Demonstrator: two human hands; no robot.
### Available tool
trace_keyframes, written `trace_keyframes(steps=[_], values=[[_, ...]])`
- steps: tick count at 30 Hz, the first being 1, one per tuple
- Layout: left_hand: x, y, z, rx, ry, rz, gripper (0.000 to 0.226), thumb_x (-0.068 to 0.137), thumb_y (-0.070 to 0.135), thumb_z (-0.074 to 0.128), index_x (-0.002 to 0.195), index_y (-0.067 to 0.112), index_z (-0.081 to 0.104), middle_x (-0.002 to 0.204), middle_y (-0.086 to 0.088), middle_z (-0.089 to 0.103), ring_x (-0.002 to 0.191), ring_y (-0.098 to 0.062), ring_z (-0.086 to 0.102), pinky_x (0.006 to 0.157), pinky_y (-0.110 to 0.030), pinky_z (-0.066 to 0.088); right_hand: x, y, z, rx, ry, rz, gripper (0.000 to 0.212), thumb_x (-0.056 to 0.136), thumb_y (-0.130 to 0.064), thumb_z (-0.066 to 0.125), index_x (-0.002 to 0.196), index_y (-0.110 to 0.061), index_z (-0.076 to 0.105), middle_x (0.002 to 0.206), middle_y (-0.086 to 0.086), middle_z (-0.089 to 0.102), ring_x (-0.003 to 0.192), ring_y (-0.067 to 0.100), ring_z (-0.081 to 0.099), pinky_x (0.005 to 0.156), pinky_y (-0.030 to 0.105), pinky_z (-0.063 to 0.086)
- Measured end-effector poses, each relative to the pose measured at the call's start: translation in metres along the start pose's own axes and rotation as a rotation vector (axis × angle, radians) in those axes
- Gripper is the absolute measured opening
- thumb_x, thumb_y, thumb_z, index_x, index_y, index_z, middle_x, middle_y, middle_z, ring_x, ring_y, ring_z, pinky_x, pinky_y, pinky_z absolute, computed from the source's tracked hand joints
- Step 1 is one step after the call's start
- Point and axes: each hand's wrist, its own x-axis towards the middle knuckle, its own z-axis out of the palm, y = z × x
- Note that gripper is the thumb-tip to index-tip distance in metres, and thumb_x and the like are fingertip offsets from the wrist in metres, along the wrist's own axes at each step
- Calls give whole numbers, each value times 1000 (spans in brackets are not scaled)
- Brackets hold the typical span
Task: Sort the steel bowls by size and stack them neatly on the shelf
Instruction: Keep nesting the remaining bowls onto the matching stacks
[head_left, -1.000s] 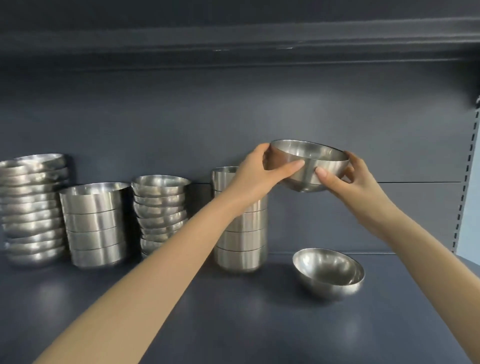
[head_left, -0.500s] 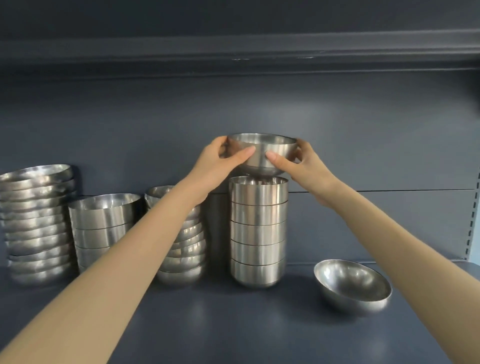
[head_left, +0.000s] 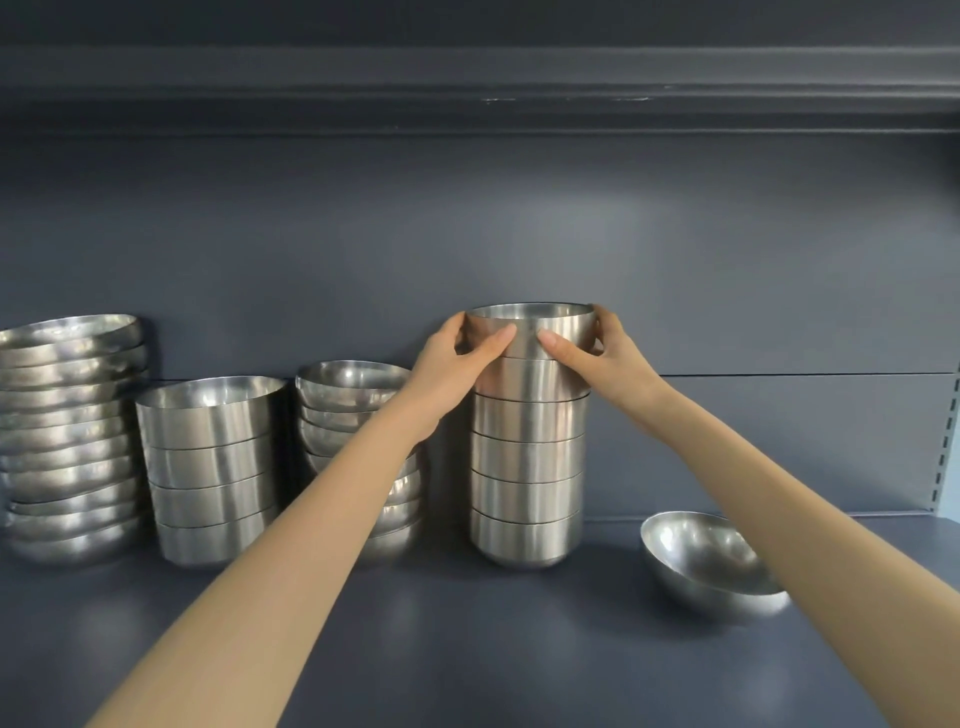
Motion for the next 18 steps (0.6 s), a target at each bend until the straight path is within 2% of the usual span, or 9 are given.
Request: trace_keyframes(steps=[2,4,10,15,18], values=[[-1,1,1,3,-8,6,45,90,45,62,130,27,52,129,15,56,122,-2,49,111,-28,35,-1,2,0,18,-3,14,48,87,-32,66,124,-26,36,105,-23,52,85,-20,53,66,-1,42],[-2,2,2,14,-6,11,46,91,45,60,132,26,51,130,15,55,122,-2,49,109,-25,35,-2,4,1,22,-7,22,46,88,-32,65,123,-27,36,104,-24,53,80,-23,52,63,-2,40],[0,2,4,20,37,2,54,90,49,60,136,24,50,135,12,54,126,-5,46,107,-24,35,-1,7,3,-1,10,48,48,86,-44,64,123,-26,40,107,-24,53,96,-12,52,68,3,42],[-2,3,6,39,26,-16,65,89,55,56,143,22,41,143,8,48,133,-8,42,114,-30,31,-2,9,4,-10,8,36,56,88,-45,62,133,-22,38,110,-25,52,95,-17,48,68,0,41],[-7,5,8,62,0,-48,69,92,56,49,147,18,33,148,8,40,136,-8,36,109,-24,27,-6,9,5,-31,-1,50,57,88,-49,60,132,-23,37,113,-16,52,97,-10,50,74,5,41]])
